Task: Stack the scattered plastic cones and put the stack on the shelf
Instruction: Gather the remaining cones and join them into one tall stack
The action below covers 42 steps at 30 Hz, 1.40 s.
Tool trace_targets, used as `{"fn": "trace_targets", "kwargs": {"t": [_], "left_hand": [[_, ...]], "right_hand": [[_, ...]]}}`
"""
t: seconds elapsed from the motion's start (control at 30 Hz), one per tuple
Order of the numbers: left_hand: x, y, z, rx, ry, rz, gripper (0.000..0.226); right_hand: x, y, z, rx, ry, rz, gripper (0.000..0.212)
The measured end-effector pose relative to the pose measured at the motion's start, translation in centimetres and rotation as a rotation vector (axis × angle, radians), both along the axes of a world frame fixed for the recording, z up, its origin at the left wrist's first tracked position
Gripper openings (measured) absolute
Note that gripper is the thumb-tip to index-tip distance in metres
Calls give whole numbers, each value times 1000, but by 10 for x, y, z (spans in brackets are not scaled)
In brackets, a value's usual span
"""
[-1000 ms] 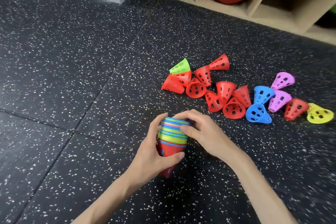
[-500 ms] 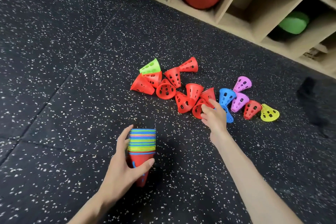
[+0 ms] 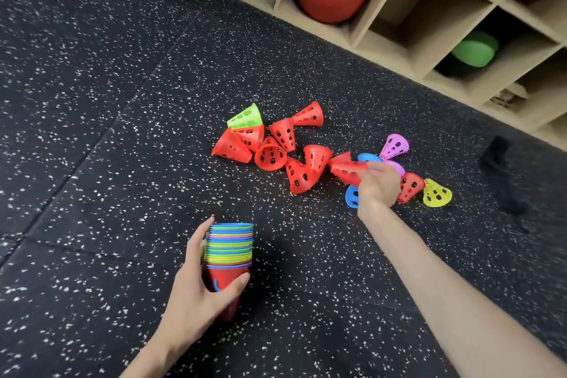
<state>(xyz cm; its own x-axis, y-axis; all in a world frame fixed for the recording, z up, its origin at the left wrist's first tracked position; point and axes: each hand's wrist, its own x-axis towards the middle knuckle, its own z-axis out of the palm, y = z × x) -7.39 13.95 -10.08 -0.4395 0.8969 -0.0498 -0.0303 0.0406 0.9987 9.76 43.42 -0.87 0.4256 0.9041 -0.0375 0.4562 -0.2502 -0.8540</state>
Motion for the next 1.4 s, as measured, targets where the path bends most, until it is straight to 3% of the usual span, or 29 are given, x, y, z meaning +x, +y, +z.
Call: {"fn": "trace_targets", "kwargs": {"t": [0.2, 0.37, 0.53, 0.77, 0.93, 1.1, 1.2, 1.4], "left_hand": [[1, 0, -3, -5, 48, 8, 104], [0, 1, -1, -8, 57, 4, 104], [1, 2, 0, -7, 63, 8, 103], [1, 0, -1, -26, 100, -5, 102], [1, 0, -1, -31, 96, -12, 104], [2, 0, -1, -27, 67, 0, 105], [4, 1, -1, -26, 84, -2, 105], [1, -1, -3, -50, 139, -48, 106]], "right_hand": [[-8, 48, 41, 166, -174, 249, 28], [-26, 78, 37, 195, -315, 489, 25], [-36, 76, 9, 85, -451, 735, 24], [-24, 65, -4, -98, -408, 1009, 22], [-18, 46, -12, -177, -358, 1014, 32], [-34, 6, -16, 8, -334, 704, 22], [-46, -28, -7, 129, -154, 583, 20], [-56, -104, 15, 143, 35, 757, 25]]}}
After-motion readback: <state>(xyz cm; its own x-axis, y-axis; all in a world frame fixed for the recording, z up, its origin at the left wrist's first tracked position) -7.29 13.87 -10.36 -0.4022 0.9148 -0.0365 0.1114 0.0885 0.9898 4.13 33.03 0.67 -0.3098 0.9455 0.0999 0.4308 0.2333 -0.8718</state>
